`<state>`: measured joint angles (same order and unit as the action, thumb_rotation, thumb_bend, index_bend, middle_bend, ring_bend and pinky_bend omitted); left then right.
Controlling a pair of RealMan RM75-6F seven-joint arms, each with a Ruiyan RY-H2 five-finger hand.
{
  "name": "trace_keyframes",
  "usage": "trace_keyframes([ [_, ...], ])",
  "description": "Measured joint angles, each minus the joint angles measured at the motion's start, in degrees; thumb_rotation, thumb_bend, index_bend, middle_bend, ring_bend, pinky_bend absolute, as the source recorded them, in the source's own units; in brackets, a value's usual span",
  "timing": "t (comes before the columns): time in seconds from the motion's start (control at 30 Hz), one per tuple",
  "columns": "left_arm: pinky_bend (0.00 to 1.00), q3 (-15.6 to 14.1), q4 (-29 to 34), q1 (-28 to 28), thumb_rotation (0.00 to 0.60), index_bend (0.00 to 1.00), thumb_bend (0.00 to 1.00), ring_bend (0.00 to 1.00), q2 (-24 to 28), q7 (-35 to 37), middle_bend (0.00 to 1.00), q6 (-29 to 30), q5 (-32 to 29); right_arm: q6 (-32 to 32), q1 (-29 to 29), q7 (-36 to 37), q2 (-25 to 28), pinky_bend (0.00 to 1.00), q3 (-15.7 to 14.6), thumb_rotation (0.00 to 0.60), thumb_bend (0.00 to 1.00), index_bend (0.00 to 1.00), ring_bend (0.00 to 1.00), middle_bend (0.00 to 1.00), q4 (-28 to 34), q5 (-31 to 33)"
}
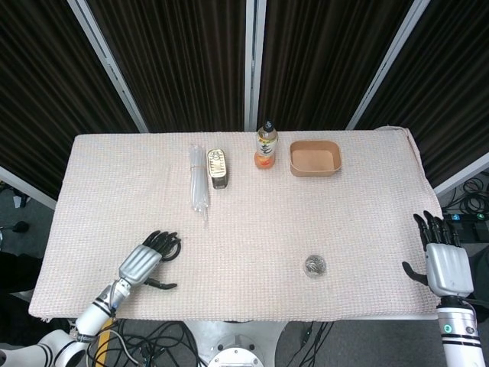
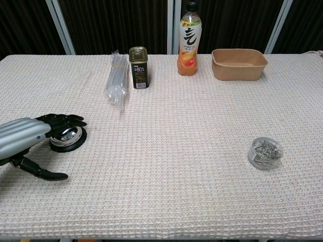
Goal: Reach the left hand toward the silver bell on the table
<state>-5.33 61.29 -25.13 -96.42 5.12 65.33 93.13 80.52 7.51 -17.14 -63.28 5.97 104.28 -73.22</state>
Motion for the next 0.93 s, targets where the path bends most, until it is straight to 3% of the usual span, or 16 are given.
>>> trace_keyframes([
  [0.13,0.00,1.24,1.04,-0.16,0.267,0.00,0.04,0.00,0.53,-0.06,0.00,2.90,0.31,0.07,-0.03,0.12,0.09,0.00,-0.06,0.600,0.13,0.00,0.00,0.00,0.10,-0.22],
  [0.3,0.00,5.00,4.64,-0.11,0.269,0.00,0.04,0.00,2.65,-1.10,0.00,7.39,-0.65,0.06,-0.05,0.38,0.25,0.00,-0.04,0.600,0.13,0.00,0.00,0.00,0.19,-0.22],
  [0.53,0.00,8.84,12.29,3.54,0.250,0.00,0.05,0.00,9.51,-5.90,0.00,14.00,-5.23,-0.02,-0.09,1.46,0.69,0.00,0.04,0.600,0.13,0.00,0.00,0.00,0.37,-0.42],
  [0.63,0.00,8.69,16.19,6.31,0.242,0.00,0.05,0.00,13.80,-7.25,0.00,15.78,-6.56,-0.42,0.02,1.63,0.76,0.00,-0.10,0.600,0.13,0.00,0.00,0.00,0.39,-0.55],
  [0.77,0.00,6.16,21.17,10.60,0.239,0.00,0.05,0.00,19.75,-9.57,0.00,18.43,-6.58,-0.54,0.12,1.28,0.60,0.00,-0.38,0.600,0.13,0.00,0.00,0.00,0.52,-1.01],
  [0.93,0.00,3.85,24.65,14.23,0.284,0.00,0.05,0.00,23.63,-11.42,0.00,20.67,-6.52,-0.51,0.19,0.44,-0.06,0.00,-0.81,0.600,0.13,0.00,0.00,0.00,0.57,-1.61],
])
